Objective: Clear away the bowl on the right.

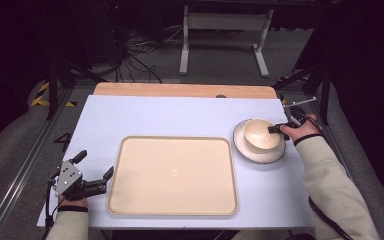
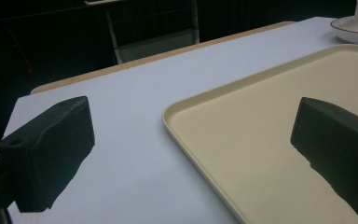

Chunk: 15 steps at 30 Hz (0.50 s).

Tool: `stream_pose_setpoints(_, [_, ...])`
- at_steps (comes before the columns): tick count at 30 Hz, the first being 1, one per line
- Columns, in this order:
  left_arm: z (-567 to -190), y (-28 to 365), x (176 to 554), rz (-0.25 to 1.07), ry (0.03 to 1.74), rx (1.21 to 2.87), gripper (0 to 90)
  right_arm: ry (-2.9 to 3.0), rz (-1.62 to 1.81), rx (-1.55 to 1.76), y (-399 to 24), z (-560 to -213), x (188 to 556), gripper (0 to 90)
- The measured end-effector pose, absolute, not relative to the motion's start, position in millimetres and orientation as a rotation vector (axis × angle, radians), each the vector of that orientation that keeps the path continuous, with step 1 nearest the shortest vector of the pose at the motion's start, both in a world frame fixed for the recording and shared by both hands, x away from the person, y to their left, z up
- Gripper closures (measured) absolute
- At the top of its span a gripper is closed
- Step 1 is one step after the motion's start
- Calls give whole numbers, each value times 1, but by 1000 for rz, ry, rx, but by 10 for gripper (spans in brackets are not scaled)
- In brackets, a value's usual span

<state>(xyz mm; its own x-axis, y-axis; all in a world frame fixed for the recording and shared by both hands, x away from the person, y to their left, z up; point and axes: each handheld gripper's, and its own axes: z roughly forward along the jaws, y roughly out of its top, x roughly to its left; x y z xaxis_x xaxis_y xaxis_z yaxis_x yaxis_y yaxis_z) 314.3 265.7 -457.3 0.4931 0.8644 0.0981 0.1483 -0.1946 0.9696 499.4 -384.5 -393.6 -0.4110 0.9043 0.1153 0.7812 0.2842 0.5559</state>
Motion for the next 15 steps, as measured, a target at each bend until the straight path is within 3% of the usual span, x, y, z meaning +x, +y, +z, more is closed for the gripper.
stream_pose_setpoints(7, [-457, 265, 314, 831, 875, 1664, 2, 2379, 711, 1592, -373, -390, 501, 823])
stream_pose_setpoints(15, [-457, 265, 315, 832, 876, 1666, 2, 2401, 666, 1623, -371, -387, 504, 837])
